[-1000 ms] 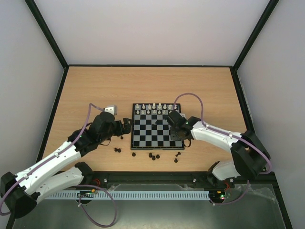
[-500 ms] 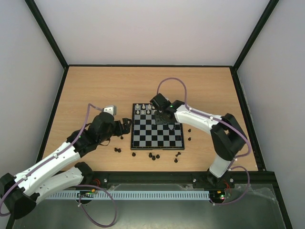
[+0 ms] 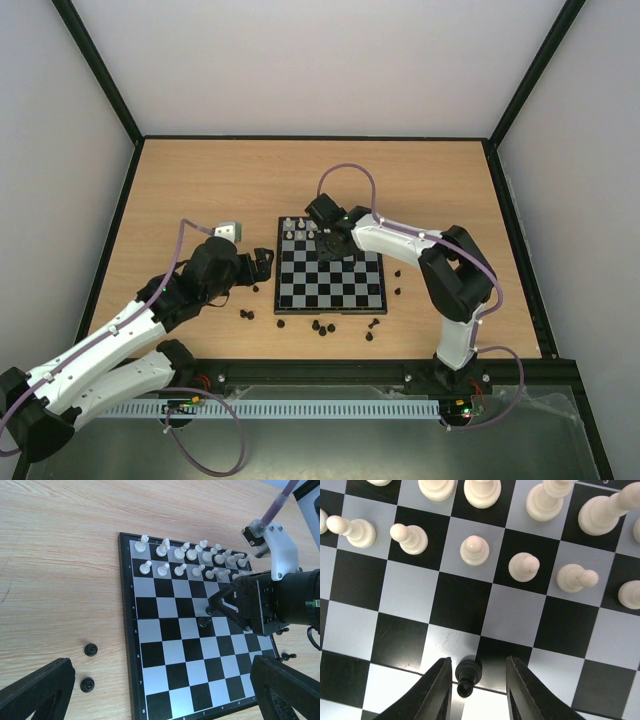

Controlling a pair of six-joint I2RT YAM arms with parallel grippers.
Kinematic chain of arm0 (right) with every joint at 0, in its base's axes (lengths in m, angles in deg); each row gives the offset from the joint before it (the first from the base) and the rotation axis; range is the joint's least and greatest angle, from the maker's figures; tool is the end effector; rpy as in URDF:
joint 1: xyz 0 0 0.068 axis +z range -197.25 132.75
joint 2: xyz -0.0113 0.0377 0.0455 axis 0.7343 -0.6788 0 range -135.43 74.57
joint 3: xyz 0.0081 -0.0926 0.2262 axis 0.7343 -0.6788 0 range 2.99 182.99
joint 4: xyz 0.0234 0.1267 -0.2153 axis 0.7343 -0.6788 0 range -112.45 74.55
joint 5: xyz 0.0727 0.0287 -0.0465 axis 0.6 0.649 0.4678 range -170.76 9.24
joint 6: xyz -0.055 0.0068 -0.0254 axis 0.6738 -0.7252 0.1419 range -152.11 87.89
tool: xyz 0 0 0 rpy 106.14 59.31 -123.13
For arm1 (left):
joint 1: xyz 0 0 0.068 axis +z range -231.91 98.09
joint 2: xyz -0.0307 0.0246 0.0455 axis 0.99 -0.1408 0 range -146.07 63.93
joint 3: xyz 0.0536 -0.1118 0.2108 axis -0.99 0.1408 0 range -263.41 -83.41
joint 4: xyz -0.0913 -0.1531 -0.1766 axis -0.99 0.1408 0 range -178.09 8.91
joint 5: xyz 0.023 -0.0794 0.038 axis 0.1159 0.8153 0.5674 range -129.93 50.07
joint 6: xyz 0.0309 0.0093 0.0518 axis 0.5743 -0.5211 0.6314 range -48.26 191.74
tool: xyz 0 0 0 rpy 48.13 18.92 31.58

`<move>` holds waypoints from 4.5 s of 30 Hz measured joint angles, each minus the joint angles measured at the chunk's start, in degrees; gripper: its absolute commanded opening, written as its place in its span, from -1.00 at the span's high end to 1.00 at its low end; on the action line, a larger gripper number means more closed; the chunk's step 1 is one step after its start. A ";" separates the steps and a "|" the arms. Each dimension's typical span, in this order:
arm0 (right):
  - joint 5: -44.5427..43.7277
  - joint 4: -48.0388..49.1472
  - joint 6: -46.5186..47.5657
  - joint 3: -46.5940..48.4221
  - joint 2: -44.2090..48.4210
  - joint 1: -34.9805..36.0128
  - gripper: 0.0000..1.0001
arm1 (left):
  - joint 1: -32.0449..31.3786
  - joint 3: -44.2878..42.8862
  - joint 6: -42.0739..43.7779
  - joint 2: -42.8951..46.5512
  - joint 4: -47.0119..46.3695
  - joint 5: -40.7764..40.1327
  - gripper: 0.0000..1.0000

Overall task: Set up the chess pieces on the board
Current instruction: Pick up the chess piece from the chessboard, then place the chess piece on the chessboard, then pick up the chess piece from the chessboard.

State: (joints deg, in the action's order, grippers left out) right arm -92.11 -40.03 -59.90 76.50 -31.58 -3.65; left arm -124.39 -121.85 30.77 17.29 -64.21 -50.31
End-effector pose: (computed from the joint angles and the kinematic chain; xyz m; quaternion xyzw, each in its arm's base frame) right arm 0.2804 0.2547 0.1636 -0.1036 0.9494 0.0868 0.2834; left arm 0.1526 -0.1288 0.2469 -0.0322 0.8719 -0.2619 0.4125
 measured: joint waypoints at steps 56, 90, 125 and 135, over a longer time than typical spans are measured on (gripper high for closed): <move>-1.38 0.46 -5.90 -25.94 21.07 2.62 0.74 | -2.36 1.01 -0.63 -6.56 -3.82 0.68 -0.99; 1.73 0.46 -1.20 -5.33 4.98 3.17 0.24 | -2.99 0.98 -2.19 1.60 -0.39 -2.08 -0.99; 2.99 0.92 0.61 0.37 -2.73 3.69 0.89 | -2.99 1.75 -3.17 3.91 1.40 -2.82 -0.99; 1.44 0.85 0.35 -2.43 0.39 4.61 0.93 | -2.99 1.77 -3.21 4.07 1.44 -2.82 -0.99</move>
State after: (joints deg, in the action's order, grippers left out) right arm -90.67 -39.18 -59.55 74.08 -31.18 0.96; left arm -127.38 -120.08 27.56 21.36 -62.77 -53.13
